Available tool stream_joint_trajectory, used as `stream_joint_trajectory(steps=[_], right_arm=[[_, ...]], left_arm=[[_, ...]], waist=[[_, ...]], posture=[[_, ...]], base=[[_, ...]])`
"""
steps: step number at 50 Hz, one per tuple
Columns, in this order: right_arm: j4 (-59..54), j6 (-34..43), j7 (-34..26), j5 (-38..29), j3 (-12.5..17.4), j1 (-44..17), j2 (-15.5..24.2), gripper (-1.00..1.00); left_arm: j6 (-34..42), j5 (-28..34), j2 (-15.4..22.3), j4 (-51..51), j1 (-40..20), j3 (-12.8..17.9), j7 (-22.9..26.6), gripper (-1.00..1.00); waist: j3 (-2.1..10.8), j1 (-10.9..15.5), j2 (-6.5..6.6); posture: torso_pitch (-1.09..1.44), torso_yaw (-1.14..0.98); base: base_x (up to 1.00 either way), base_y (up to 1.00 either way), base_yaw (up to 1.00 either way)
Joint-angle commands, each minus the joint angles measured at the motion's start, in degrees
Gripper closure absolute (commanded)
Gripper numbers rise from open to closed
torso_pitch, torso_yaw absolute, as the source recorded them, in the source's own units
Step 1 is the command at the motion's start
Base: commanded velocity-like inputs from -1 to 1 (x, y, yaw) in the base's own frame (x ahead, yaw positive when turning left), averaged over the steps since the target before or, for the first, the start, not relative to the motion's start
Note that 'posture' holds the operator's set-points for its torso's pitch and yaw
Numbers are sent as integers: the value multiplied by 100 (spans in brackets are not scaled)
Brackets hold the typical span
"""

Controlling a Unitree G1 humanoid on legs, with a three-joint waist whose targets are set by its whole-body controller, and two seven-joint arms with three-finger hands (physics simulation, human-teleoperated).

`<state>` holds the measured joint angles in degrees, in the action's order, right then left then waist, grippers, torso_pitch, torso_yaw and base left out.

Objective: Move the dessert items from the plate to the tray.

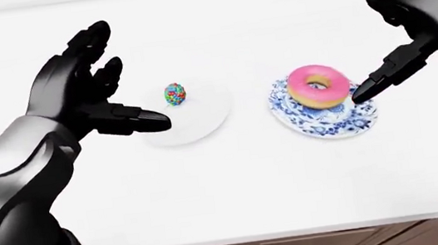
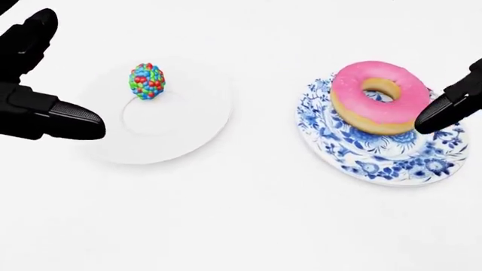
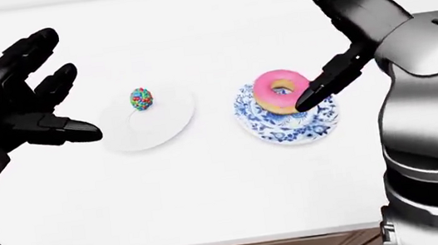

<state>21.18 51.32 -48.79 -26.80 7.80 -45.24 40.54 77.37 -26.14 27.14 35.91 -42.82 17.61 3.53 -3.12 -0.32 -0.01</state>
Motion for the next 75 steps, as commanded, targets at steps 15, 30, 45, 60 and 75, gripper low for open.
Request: stream_joint_trajectory(steps=[15, 30, 45, 60, 75], right_arm=[[-835, -3000, -734, -1947, 230, -321, -814, -100], [-1685, -3949, -745, -2793, 7, -632, -1246, -100], [-2758, -3900, -704, -3173, -228, -933, -1601, -84], [-3975, -4153, -145, -3404, -326, -1240, -1626, -80], [-4629, -4175, 78, -3546, -398, -1375, -1695, -80]], left_arm=[[-18, -6, 39, 112, -303, 128, -27, -100], [-26, -77, -24, 197, -203, 130, -113, -100], [-210, -80, -10, 82, -122, 141, -86, -100], [-358, -201, 46, -47, -99, 221, -206, -100], [-446, -369, 128, -59, 29, 283, -227, -100]], waist=[[138, -44, 61], [132, -66, 71], [169, -50, 99], [197, -45, 123], [202, -51, 135]], posture=[[0, 0], [0, 0], [0, 0], [0, 0], [0, 0]], base=[[0, 0, 0], [0, 0, 0], [0, 0, 0], [0, 0, 0], [0, 0, 0]])
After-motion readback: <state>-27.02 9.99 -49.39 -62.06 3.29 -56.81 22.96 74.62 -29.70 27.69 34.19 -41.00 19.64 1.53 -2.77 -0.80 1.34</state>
